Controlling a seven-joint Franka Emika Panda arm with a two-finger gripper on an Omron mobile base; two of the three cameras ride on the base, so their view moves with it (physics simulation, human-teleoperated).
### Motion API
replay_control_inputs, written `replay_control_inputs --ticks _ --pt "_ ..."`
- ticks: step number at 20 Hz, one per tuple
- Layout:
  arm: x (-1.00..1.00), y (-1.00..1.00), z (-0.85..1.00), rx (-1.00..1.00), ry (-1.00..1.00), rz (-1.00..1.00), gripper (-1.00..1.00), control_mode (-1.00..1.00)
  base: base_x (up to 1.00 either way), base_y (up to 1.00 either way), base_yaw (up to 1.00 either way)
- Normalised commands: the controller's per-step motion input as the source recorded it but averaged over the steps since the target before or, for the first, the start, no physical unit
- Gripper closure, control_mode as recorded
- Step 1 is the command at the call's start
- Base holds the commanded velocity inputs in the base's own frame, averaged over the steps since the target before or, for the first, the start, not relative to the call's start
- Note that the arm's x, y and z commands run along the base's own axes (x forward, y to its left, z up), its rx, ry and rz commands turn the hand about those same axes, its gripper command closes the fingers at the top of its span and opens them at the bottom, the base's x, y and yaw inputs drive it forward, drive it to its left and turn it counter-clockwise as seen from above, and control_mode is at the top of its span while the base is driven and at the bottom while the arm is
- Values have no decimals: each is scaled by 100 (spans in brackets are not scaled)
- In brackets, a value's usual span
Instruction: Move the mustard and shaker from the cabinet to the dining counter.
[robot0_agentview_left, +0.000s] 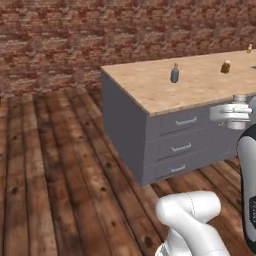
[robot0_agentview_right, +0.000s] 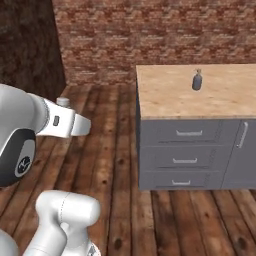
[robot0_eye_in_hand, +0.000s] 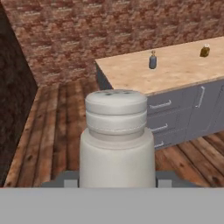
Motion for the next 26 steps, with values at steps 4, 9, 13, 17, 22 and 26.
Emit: replay_control_inputs --ticks 4,9,13,17,22,26 --pt "0 0 0 0 0 0 100 100 53 75 0" --pt "0 0 0 0 0 0 100 100 70 59 0" --pt "0 0 0 0 0 0 100 100 81 47 0" --pt "0 0 0 0 0 0 100 100 83 45 0" --pt "0 0 0 0 0 0 100 100 85 44 0" --pt "0 0 0 0 0 0 100 100 85 43 0"
